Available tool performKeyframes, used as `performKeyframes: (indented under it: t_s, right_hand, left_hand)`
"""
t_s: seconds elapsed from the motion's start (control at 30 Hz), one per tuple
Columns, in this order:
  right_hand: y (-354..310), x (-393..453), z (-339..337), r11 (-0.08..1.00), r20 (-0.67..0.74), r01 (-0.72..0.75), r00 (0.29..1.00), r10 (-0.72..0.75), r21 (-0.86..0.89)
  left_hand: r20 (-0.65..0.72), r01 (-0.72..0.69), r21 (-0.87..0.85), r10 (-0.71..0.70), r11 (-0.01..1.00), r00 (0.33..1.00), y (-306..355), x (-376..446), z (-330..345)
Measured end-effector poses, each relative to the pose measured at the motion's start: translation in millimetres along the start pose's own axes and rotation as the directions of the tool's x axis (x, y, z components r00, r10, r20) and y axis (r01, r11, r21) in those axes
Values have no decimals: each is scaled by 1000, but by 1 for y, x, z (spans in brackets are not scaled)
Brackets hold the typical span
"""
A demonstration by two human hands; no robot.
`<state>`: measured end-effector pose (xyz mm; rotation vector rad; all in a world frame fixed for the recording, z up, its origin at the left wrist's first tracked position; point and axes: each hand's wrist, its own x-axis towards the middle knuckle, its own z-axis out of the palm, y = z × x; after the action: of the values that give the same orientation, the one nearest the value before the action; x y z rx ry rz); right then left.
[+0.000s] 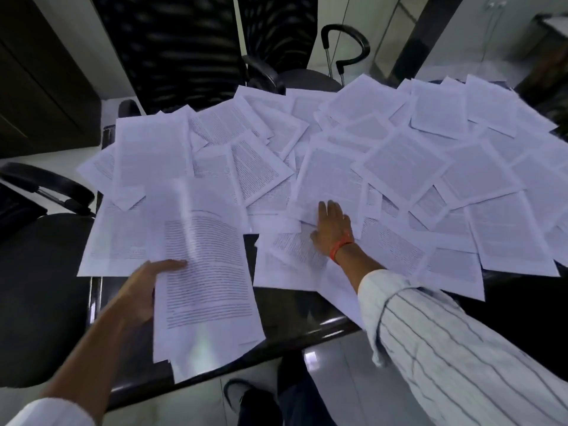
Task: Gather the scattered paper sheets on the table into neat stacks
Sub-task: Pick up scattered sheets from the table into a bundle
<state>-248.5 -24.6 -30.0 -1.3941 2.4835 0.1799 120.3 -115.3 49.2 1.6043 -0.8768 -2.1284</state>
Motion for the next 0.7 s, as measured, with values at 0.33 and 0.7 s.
performKeyframes:
  t_s: [0.33,0.7]
  right_hand:
    - [28,16,-8,977,-161,213,963,-214,-22]
    - [-40,-64,17,558,-370,827,540,-756,66]
  left_hand:
    - [-81,33,72,-27,997,996,14,41,72]
    - [-169,39,144,-14,989,986,-3,70,118]
